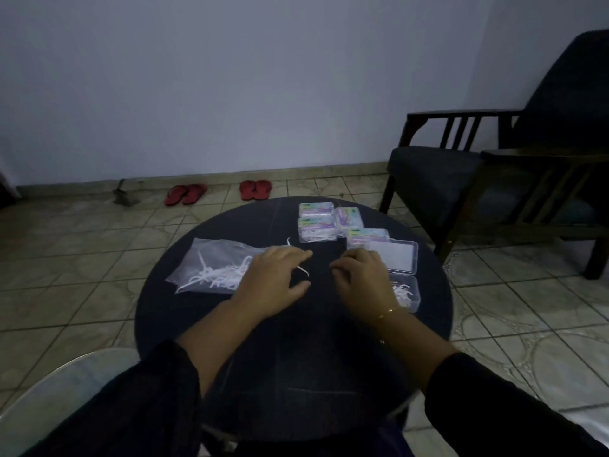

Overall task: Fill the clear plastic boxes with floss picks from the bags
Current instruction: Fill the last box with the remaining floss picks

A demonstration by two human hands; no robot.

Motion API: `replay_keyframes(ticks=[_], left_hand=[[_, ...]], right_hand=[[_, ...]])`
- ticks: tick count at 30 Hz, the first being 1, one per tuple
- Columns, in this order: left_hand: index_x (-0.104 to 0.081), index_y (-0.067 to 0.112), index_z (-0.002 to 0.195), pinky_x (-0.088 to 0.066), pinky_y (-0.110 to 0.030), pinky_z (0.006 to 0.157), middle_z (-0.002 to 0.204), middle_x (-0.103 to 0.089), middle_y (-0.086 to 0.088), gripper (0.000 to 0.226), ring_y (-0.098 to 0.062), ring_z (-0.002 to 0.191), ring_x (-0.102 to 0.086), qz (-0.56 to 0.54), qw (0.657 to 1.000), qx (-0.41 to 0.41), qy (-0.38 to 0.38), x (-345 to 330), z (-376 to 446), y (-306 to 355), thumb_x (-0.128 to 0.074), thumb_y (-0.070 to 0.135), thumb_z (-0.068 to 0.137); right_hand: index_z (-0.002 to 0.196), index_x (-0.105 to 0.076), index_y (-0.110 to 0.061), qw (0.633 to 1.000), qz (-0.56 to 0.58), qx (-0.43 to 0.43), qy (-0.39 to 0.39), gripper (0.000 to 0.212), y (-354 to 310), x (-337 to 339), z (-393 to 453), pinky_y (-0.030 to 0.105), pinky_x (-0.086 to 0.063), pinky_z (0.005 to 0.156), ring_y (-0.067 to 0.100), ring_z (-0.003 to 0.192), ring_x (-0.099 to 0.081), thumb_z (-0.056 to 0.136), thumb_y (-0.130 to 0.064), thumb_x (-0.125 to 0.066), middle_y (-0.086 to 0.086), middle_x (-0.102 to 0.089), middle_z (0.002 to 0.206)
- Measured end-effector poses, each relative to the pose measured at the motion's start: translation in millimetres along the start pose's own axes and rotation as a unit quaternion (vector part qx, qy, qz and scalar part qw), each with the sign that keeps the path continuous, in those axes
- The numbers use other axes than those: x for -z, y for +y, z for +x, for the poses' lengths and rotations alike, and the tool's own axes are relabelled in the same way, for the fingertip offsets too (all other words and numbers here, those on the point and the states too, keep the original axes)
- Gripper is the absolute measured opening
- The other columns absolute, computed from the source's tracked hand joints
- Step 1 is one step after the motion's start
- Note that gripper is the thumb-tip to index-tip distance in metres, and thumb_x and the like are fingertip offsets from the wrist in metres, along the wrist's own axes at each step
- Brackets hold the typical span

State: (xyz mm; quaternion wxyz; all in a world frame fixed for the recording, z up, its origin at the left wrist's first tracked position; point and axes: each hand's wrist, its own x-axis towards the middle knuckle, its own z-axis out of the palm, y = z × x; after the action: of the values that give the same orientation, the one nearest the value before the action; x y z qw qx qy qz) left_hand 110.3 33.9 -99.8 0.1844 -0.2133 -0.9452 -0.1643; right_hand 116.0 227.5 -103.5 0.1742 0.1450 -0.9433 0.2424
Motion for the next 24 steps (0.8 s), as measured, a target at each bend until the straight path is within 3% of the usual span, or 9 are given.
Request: replay_keyframes(ticks=[3,6,8,10,13,15,18,22,24], left_hand=[[-0.025,0.03,0.149,-0.023,-0.038,0.111,0.152,-0.03,0.005,0.1,-0.021,0.138,-0.028,0.059,0.995,0.036,-0.077,25,-5,-38,-0.075,0.058,0.067],[0.004,0.035,0.151,-0.009,-0.042,0.117,0.159,0.001,0.009,0.126,-0.018,0.146,-0.002,0.132,0.975,0.068,-0.166,47,-7,-76,-0.073,0.069,0.058],[0.016,0.037,0.147,-0.007,-0.046,0.119,0.159,0.01,0.008,0.134,-0.017,0.147,0.006,0.162,0.963,0.071,-0.203,56,-6,-98,-0.072,0.074,0.052],[0.02,0.034,0.146,-0.006,-0.046,0.119,0.159,0.014,0.006,0.139,-0.017,0.146,0.01,0.18,0.952,0.066,-0.239,59,-2,-111,-0.071,0.076,0.051],[0.019,0.03,0.148,-0.002,-0.041,0.119,0.16,0.01,0.004,0.138,-0.017,0.146,0.01,0.173,0.946,0.052,-0.268,59,4,-109,-0.073,0.073,0.054],[0.016,0.028,0.149,0.0,-0.037,0.117,0.16,0.002,0.003,0.135,-0.016,0.147,0.006,0.162,0.949,0.047,-0.267,57,7,-104,-0.074,0.069,0.058],[0.013,0.028,0.15,-0.007,-0.036,0.117,0.159,-0.012,0.0,0.133,-0.019,0.146,-0.008,0.156,0.95,0.052,-0.266,50,10,-106,-0.075,0.068,0.059],[0.008,0.027,0.151,-0.024,-0.033,0.113,0.144,-0.034,0.001,0.129,-0.02,0.132,-0.032,0.158,0.951,0.049,-0.259,46,11,-110,-0.074,0.067,0.06],[0.003,0.024,0.152,-0.026,-0.03,0.111,0.139,-0.038,0.001,0.124,-0.019,0.128,-0.035,0.154,0.954,0.035,-0.254,49,14,-106,-0.075,0.063,0.063]], right_hand=[[0.097,-0.073,-0.022,0.992,0.091,-0.047,-0.076,0.019,-22,-20,16,0.035,-0.045,0.091,0.017,0.099,-0.053,0.092,-0.029,-0.056,0.0,-0.062,0.103],[0.054,-0.054,-0.02,0.967,0.174,-0.138,-0.125,0.042,-43,-32,29,0.032,-0.043,0.062,0.013,0.059,-0.045,0.093,-0.035,-0.055,-0.001,-0.049,0.058],[0.055,-0.051,-0.014,0.946,0.201,-0.199,-0.159,0.047,-54,-37,37,0.03,-0.036,0.06,0.015,0.06,-0.043,0.094,-0.041,-0.052,0.001,-0.044,0.056],[0.071,-0.064,-0.006,0.921,0.229,-0.25,-0.191,0.045,-60,-42,43,0.032,-0.041,0.069,0.017,0.069,-0.049,0.093,-0.043,-0.052,0.005,-0.051,0.067],[0.086,-0.068,-0.001,0.896,0.277,-0.29,-0.192,0.033,-67,-49,51,0.036,-0.049,0.079,0.017,0.073,-0.052,0.092,-0.032,-0.058,0.014,-0.059,0.077],[0.095,-0.067,0.003,0.888,0.311,-0.294,-0.166,0.026,-69,-50,54,0.031,-0.049,0.072,0.015,0.071,-0.052,0.092,-0.022,-0.059,0.015,-0.06,0.081],[0.089,-0.065,-0.004,0.849,0.406,-0.305,-0.147,0.012,-69,-46,57,0.019,-0.049,0.062,0.012,0.068,-0.057,0.092,-0.013,-0.059,0.007,-0.064,0.082],[0.081,-0.063,-0.008,0.834,0.457,-0.278,-0.132,0.013,-59,-40,54,0.031,-0.05,0.077,0.017,0.076,-0.058,0.091,-0.011,-0.056,0.01,-0.068,0.087],[0.077,-0.061,-0.011,0.83,0.48,-0.259,-0.115,0.018,-53,-38,51,0.029,-0.048,0.074,0.015,0.073,-0.057,0.094,-0.012,-0.053,0.007,-0.068,0.081]])
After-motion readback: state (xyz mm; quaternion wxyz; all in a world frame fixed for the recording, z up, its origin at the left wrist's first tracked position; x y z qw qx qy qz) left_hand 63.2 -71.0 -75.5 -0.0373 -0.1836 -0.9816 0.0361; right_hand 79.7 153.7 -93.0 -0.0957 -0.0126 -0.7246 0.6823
